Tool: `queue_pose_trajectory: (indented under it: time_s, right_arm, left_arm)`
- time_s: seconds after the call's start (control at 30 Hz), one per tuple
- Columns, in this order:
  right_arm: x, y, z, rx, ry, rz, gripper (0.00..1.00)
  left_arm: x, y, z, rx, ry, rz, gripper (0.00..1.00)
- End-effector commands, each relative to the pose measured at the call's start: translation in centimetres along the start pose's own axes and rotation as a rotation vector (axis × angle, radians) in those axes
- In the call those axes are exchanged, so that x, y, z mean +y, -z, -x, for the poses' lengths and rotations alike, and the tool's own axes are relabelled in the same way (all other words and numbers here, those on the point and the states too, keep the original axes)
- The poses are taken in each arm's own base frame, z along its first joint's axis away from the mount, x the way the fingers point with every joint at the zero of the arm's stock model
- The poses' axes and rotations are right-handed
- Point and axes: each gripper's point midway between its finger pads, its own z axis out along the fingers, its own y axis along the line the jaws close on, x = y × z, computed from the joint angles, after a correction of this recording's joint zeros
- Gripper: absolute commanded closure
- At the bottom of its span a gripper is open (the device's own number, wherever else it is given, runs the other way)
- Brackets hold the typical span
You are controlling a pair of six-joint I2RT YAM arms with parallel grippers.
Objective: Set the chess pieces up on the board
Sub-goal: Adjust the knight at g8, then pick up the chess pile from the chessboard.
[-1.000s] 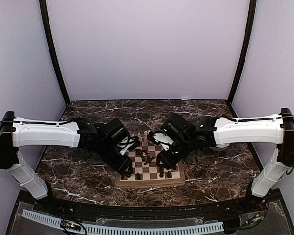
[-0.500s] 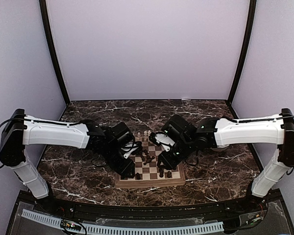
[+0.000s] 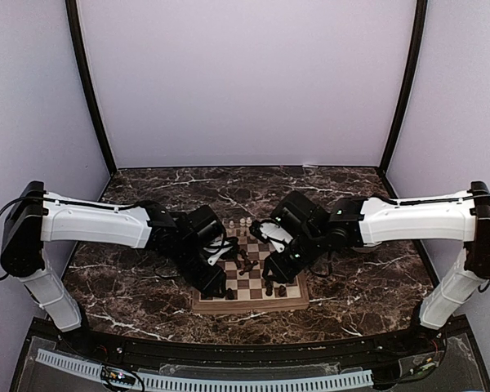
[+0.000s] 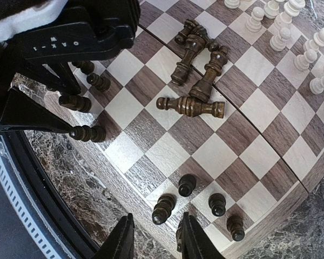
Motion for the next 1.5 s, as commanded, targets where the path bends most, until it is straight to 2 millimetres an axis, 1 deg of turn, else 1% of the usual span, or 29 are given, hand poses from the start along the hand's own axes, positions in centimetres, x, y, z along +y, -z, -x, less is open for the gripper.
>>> queue_pose_trajectory:
  time_s: [0.0, 0.43, 0.63, 0.77, 0.87, 0.9, 0.93, 0.97, 1.0, 1.03, 1.1, 1.13, 1.17, 1.2, 1.23, 1.37, 1.47]
  right_arm:
    - [0.2, 0.6, 0.9, -0.041, -0.006, 0.012, 0.68]
    - [0.2, 0.4, 0.9, -0.030, 0.007, 0.012, 0.69]
    - [0.3, 0.3, 0.9, -0.032, 0.005, 0.016, 0.69]
    - [0.1, 0.7, 1.1, -0.046, -0.001, 0.005, 0.69]
    - [-0.2, 1.1, 1.3, -0.057, -0.001, -0.014, 0.69]
    - [-0.4, 1.3, 1.4, -0.063, 0.000, -0.022, 0.69]
    - [-0.5, 1.5, 1.5, -0.067, 0.001, -0.028, 0.69]
    - [-0.6, 1.6, 1.6, -0.071, 0.001, -0.036, 0.69]
    - [-0.8, 1.8, 1.7, -0.078, -0.001, -0.043, 0.69]
    - [-1.0, 1.9, 1.8, -0.081, -0.004, -0.051, 0.69]
    - [-1.4, 2.1, 2.0, -0.083, -0.012, -0.066, 0.69]
    - [-2.0, 2.1, 2.2, -0.087, -0.019, -0.094, 0.69]
    - [-2.3, 2.1, 2.3, -0.084, -0.021, -0.111, 0.69]
    - [-2.7, 2.1, 2.6, -0.082, -0.025, -0.125, 0.69]
    - [-3.0, 2.0, 2.8, -0.078, -0.027, -0.139, 0.70]
    - [-4.4, 1.5, 3.5, -0.058, -0.043, -0.169, 0.72]
    - [-5.3, 0.7, 4.1, -0.035, -0.029, -0.167, 0.73]
  left_arm:
    - [-0.4, 0.6, 0.7, -0.017, -0.014, -0.016, 0.60]
    - [-0.6, 1.1, 0.6, -0.022, -0.023, -0.021, 0.65]
    - [-0.9, 1.6, 0.6, -0.031, -0.029, -0.033, 0.65]
    - [-0.9, 3.0, 1.3, -0.072, -0.035, -0.018, 0.62]
    - [-1.2, 5.0, 2.0, -0.115, -0.051, -0.005, 0.61]
    - [-1.2, 5.9, 2.6, -0.144, -0.057, 0.008, 0.60]
    - [-1.1, 6.3, 2.6, -0.152, -0.063, 0.022, 0.60]
    - [-0.9, 7.2, 3.2, -0.187, -0.068, 0.048, 0.60]
    - [-0.7, 7.7, 3.5, -0.202, -0.074, 0.064, 0.59]
    - [-0.4, 8.6, 4.1, -0.241, -0.077, 0.094, 0.59]
    - [0.1, 9.5, 5.6, -0.294, -0.075, 0.127, 0.57]
    - [0.5, 9.6, 6.2, -0.306, -0.055, 0.134, 0.57]
    - [1.2, 9.6, 7.1, -0.308, -0.031, 0.162, 0.57]
    - [1.6, 9.6, 7.6, -0.308, -0.010, 0.175, 0.59]
    - [2.1, 9.3, 8.6, -0.298, 0.008, 0.200, 0.60]
    - [2.5, 7.9, 10.8, -0.250, 0.045, 0.236, 0.64]
    - [2.5, 7.5, 11.6, -0.248, 0.055, 0.229, 0.65]
